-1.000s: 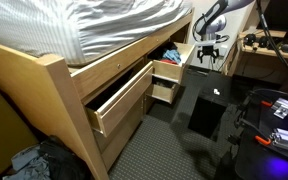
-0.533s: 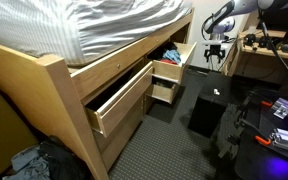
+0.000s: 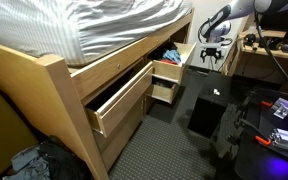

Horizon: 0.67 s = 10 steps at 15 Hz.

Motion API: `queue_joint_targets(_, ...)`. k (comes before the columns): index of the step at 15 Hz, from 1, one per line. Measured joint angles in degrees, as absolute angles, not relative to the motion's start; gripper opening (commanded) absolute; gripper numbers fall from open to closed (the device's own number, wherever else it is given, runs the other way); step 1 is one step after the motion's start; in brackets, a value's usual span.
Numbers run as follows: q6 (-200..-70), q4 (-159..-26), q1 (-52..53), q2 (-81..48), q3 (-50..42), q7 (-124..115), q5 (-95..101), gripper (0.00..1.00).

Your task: Close the upper drawer of the cabinet to the right and open the upper drawer of the cabinet to the left

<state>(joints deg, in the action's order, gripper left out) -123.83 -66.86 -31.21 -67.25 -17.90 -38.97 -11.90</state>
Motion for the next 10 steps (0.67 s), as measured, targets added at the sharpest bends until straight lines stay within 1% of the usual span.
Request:
queue_joint_targets(3, -124.74, -65.39, -30.44, -68.62, -15.7, -32.38, -11.43, 1.0)
queue_joint_targets(10, -124.73, -65.18, -30.23, -68.82, -15.81, -32.81, -11.46, 1.0)
